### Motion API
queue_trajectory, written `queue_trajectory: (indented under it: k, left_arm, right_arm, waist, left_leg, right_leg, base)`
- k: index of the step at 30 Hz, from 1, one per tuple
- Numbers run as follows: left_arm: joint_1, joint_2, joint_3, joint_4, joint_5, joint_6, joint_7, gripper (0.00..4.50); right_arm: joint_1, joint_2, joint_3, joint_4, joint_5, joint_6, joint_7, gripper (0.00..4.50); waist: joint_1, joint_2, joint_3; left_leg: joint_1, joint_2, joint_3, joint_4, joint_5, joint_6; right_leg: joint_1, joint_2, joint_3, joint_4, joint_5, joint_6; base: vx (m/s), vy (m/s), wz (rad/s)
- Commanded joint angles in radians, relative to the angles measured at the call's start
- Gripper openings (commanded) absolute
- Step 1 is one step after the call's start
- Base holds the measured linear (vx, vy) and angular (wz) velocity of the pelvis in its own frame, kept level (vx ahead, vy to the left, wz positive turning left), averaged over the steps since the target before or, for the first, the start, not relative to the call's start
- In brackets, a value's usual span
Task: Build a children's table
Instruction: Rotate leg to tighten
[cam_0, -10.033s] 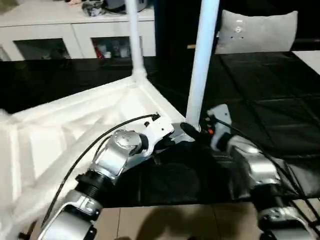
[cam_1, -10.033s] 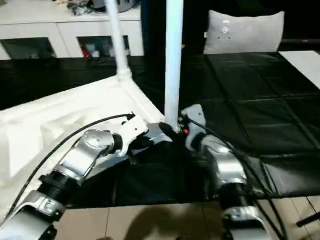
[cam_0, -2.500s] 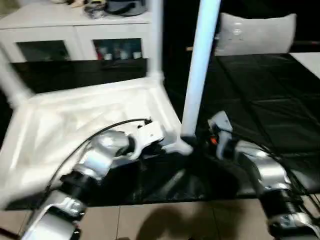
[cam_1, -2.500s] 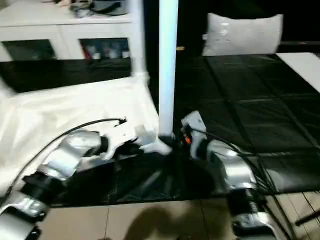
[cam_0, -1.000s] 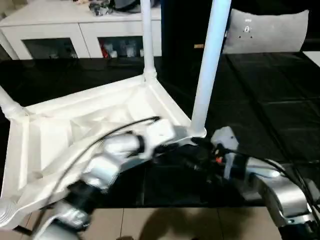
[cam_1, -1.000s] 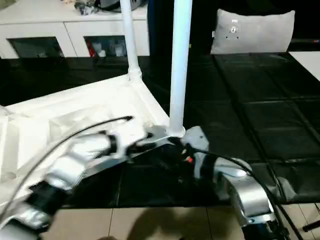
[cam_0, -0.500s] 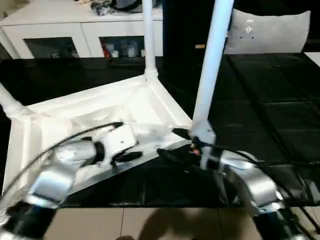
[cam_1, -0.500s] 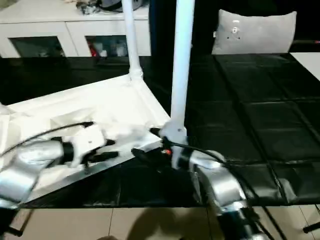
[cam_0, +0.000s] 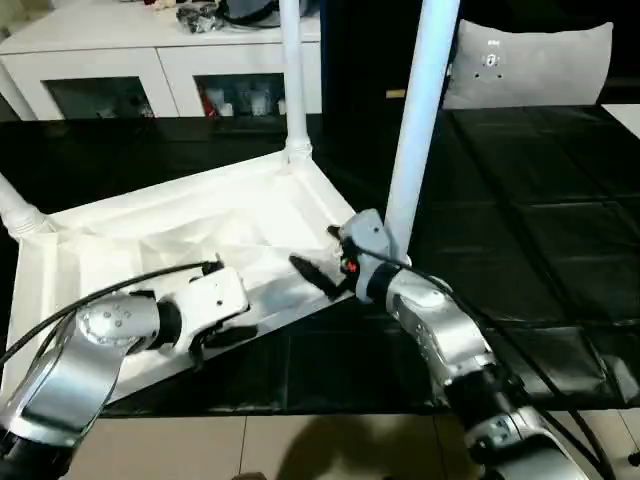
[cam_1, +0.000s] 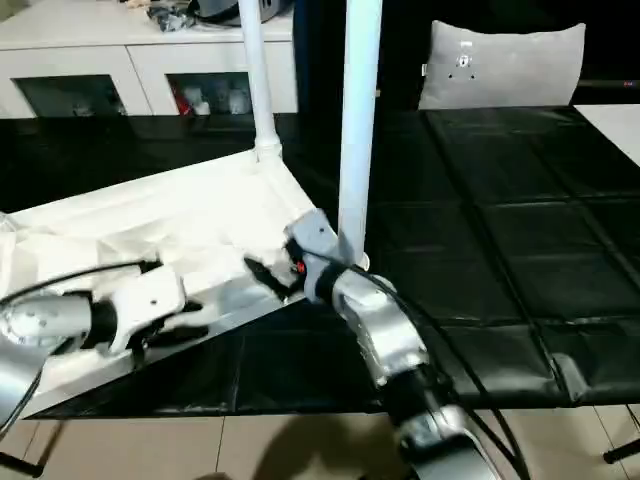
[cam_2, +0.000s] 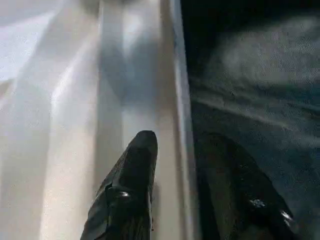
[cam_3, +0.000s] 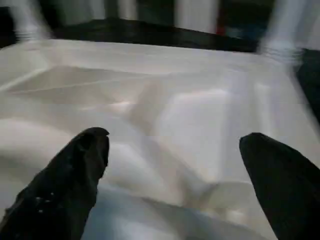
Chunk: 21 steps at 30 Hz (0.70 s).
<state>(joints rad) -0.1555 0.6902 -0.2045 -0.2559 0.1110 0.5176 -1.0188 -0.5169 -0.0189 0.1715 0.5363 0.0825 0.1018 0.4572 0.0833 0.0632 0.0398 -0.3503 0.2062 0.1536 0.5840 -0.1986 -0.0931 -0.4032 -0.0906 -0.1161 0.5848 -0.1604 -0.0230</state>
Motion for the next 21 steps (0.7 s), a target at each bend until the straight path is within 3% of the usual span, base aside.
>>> queue_trajectory:
  k: [1, 3, 4, 6, 12, 13, 16, 18, 20, 21]
  left_arm:
    - [0.003, 0.017, -0.003, -0.024, -0.006, 0.015, 0.001, 1.65]
    - [0.005, 0.03, -0.014, -0.025, 0.005, 0.025, 0.003, 1.65]
    - [0.007, 0.034, -0.022, -0.012, 0.016, 0.019, 0.006, 1.65]
    - [0.012, 0.037, -0.035, 0.015, 0.03, 0.002, 0.012, 1.65]
    - [0.01, 0.028, -0.061, 0.1, 0.071, -0.068, 0.06, 1.65]
    - [0.005, 0.017, -0.068, 0.13, 0.075, -0.09, 0.079, 1.65]
    - [-0.007, -0.011, -0.083, 0.193, 0.082, -0.136, 0.114, 1.65]
    - [-0.036, -0.054, -0.11, 0.29, 0.106, -0.208, 0.166, 1.65]
    - [-0.042, -0.064, -0.115, 0.31, 0.109, -0.222, 0.176, 1.65]
    - [-0.051, -0.076, -0.122, 0.333, 0.114, -0.238, 0.185, 1.65]
  right_arm:
    - [-0.021, 0.005, -0.04, 0.037, 0.007, -0.017, -0.052, 4.5]
    - [-0.039, 0.004, -0.071, 0.08, 0.006, -0.043, -0.096, 4.5]
    - [-0.049, -0.001, -0.088, 0.101, 0.006, -0.055, -0.124, 4.5]
    - [-0.07, -0.011, -0.119, 0.148, 0.005, -0.082, -0.17, 4.5]
    - [-0.121, -0.043, -0.192, 0.256, 0.019, -0.137, -0.266, 4.5]
    - [-0.133, -0.055, -0.211, 0.281, 0.026, -0.15, -0.283, 4.5]
    - [-0.15, -0.078, -0.24, 0.319, 0.035, -0.169, -0.305, 4.5]
    - [-0.17, -0.109, -0.27, 0.361, 0.044, -0.193, -0.321, 4.5]
    - [-0.173, -0.117, -0.277, 0.365, 0.047, -0.195, -0.321, 4.5]
    - [-0.179, -0.127, -0.286, 0.376, 0.05, -0.201, -0.32, 4.5]
  waist:
    - [-0.009, 0.011, -0.054]
    - [-0.008, 0.011, -0.053]
    - [-0.008, 0.019, -0.053]
    - [-0.007, 0.013, -0.052]
    - [-0.007, 0.013, -0.052]
    - [-0.007, 0.005, -0.053]
    - [-0.005, 0.01, -0.052]
    - [0.0, 0.006, -0.056]
    - [0.006, 0.005, -0.057]
    - [0.006, -0.002, -0.057]
  left_leg:
    - [0.001, 0.016, 0.001, -0.078, -0.243, 0.0]
    - [0.001, 0.015, 0.002, -0.078, -0.255, -0.003]
    - [0.002, 0.014, 0.001, -0.078, -0.268, -0.006]
    - [0.004, 0.013, 0.002, -0.078, -0.284, -0.009]
    - [0.003, 0.01, 0.001, -0.075, -0.309, -0.009]
    - [0.003, 0.01, 0.002, -0.074, -0.308, -0.006]
    - [0.008, 0.011, 0.004, -0.072, -0.325, -0.006]
    - [0.008, 0.011, 0.005, -0.071, -0.303, -0.001]
    - [0.017, 0.011, 0.01, -0.067, -0.306, 0.0]
    - [0.009, 0.01, 0.011, -0.067, -0.287, 0.007]
  right_leg:
    - [0.05, -0.05, 0.057, -0.056, -0.266, -0.173]
    - [0.05, -0.049, 0.057, -0.056, -0.267, -0.176]
    - [0.049, -0.049, 0.057, -0.055, -0.28, -0.174]
    - [0.049, -0.049, 0.057, -0.059, -0.298, -0.167]
    - [0.047, -0.049, 0.057, -0.06, -0.338, -0.158]
    - [0.046, -0.049, 0.057, -0.06, -0.338, -0.159]
    - [0.041, -0.048, 0.057, -0.064, -0.352, -0.16]
    - [0.041, -0.049, 0.058, -0.061, -0.322, -0.167]
    - [0.035, -0.045, 0.059, -0.061, -0.301, -0.177]
    - [0.042, -0.046, 0.061, -0.055, -0.291, -0.178]
  base:
    - [0.0, 0.0, 0.0]
    - [0.0, 0.0, 0.0]
    - [0.0, 0.0, 0.0]
    - [0.0, 0.0, 0.0]
    - [0.0, 0.0, 0.0]
    - [0.0, 0.0, 0.0]
    - [0.0, 0.0, 0.0]
    - [0.0, 0.0, 0.0]
    - [0.0, 0.0, 0.0]
    - [0.0, 0.0, 0.0]
